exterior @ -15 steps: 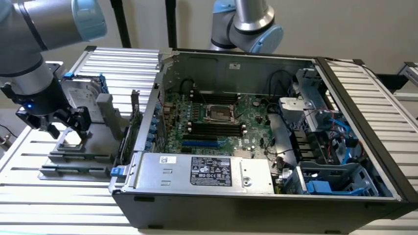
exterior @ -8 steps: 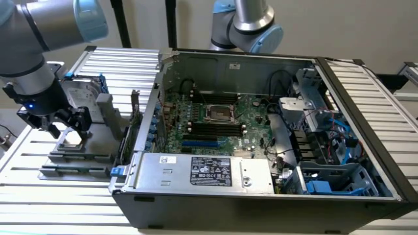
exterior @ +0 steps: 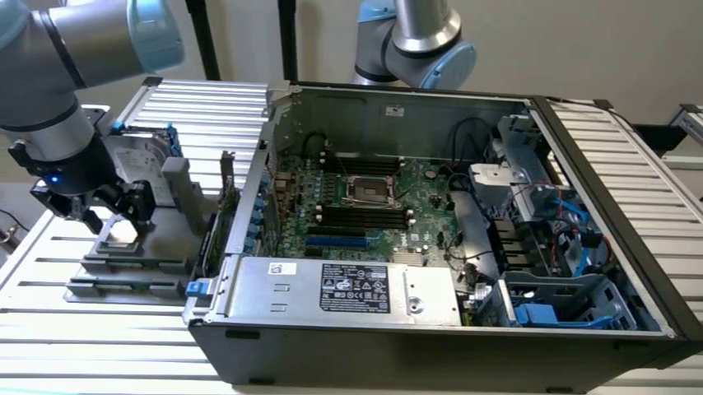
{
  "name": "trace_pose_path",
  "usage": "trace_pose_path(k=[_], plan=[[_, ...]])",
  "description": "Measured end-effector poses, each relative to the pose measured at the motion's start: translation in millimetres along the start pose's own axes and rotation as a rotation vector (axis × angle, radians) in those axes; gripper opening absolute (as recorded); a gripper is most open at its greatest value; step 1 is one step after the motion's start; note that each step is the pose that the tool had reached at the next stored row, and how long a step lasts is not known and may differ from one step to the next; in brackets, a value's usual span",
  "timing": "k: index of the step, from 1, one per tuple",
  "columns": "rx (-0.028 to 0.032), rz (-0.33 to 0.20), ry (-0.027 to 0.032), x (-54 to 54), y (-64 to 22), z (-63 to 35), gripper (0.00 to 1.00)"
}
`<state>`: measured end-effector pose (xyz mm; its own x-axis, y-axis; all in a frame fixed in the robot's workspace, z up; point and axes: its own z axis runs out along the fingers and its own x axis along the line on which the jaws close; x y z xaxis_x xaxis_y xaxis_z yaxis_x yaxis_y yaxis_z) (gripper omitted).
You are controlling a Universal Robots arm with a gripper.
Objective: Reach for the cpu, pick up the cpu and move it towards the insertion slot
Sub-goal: 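Pick up the cpu and move it towards the insertion slot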
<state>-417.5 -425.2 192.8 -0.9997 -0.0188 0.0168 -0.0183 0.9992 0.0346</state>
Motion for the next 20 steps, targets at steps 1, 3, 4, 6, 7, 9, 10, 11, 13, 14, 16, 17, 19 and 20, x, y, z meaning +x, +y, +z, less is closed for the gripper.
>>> trace_pose_path(k=[1,3,4,6,7,9,10,11,13,14,16,17,19,20], plan=[[0.0000,0.000,0.0002,-0.4,0.2,0.1,0.71],[0.0000,0.000,0.0005,-1.0,0.6,0.5,0.71],[0.0000,0.000,0.0010,-1.0,0.6,0.6,0.71],[0.0002,0.000,0.0017,-0.9,0.8,1.1,0.71],[0.0001,0.000,0.0018,-1.0,0.9,1.5,0.71],[0.0001,0.000,0.0021,-1.0,0.9,2.5,0.71],[0.0001,0.000,0.0023,-1.0,0.9,3.1,0.71],[0.0001,0.000,0.0027,-1.0,0.9,3.5,0.71],[0.0001,0.000,0.0033,-1.0,0.9,4.4,0.71],[0.0002,0.000,0.0036,-1.0,0.9,4.7,0.71],[0.0002,0.000,0.0039,-1.3,0.9,5.4,0.71],[0.0003,0.000,0.0043,-1.6,0.9,5.5,0.71],[0.0002,0.000,0.0048,-2.0,0.9,5.8,0.71],[0.0003,0.000,0.0052,-2.0,0.9,5.9,0.71]])
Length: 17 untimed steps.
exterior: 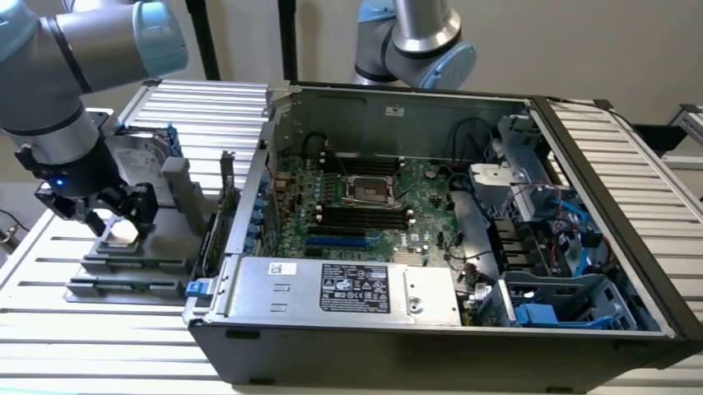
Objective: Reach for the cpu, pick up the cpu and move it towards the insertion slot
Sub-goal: 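Pick up the cpu and move it towards the insertion slot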
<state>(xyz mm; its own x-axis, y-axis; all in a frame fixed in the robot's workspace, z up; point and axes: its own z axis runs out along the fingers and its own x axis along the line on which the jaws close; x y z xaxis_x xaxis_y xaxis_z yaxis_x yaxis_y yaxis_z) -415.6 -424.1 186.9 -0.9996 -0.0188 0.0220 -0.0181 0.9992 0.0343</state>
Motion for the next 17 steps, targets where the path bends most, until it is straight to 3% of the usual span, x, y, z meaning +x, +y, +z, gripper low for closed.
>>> trace_pose_path(k=[7,8,17], plan=[[-0.0001,0.000,0.0007,-0.1,0.0,0.5,0.69],[-0.0001,0.000,0.0007,-0.1,0.0,0.5,0.62],[0.0000,0.000,0.0008,-0.1,0.0,0.5,0.54]])
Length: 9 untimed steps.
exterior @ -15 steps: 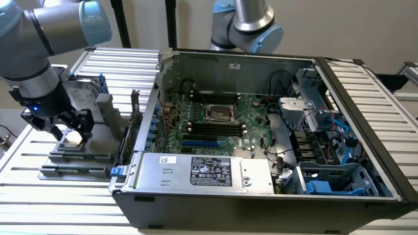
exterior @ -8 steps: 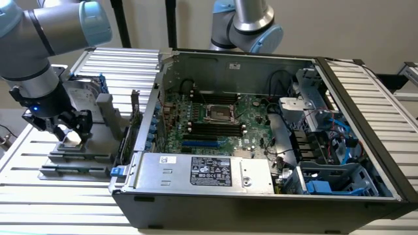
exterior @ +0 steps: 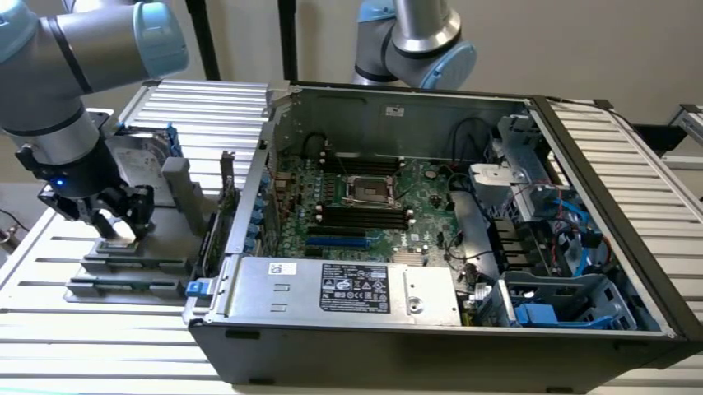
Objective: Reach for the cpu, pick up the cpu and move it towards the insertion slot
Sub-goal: 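Pick up the cpu and move it towards the insertion slot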
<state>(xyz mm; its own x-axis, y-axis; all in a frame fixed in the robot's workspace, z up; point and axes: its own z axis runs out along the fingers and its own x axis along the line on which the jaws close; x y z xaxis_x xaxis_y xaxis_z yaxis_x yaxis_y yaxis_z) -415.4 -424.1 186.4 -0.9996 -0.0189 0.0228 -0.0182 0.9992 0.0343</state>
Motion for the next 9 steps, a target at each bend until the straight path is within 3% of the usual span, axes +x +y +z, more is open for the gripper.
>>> trace_pose_path(k=[5,9], plan=[[-0.0003,0.000,0.0004,0.1,0.2,-3.3,0.54],[-0.0002,0.000,0.0020,0.4,0.7,-18.8,0.54]])
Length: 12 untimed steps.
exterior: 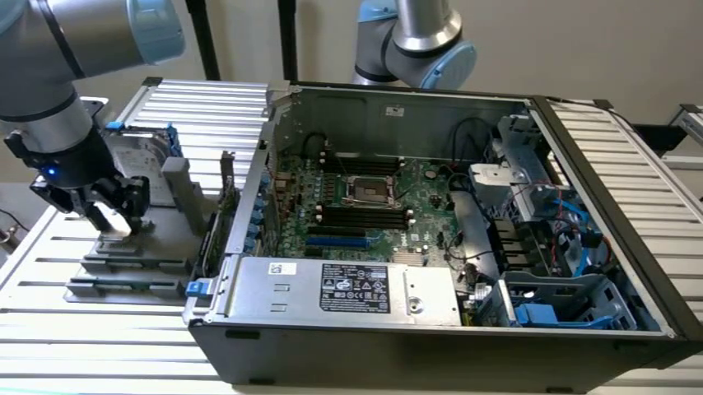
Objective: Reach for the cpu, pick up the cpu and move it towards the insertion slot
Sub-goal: 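Pick up the cpu and move it towards the insertion slot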
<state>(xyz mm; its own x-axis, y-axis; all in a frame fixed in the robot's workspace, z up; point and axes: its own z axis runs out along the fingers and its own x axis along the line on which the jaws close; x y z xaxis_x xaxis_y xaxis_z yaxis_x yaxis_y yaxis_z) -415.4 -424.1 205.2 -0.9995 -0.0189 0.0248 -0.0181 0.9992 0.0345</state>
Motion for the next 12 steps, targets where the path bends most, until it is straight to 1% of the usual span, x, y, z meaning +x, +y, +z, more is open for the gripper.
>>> trace_pose_path(k=[6,12], plan=[[0.0001,0.000,0.0012,-0.6,0.8,-27.4,0.54],[0.0001,0.000,0.0016,-4.4,1.7,-54.8,0.54]])
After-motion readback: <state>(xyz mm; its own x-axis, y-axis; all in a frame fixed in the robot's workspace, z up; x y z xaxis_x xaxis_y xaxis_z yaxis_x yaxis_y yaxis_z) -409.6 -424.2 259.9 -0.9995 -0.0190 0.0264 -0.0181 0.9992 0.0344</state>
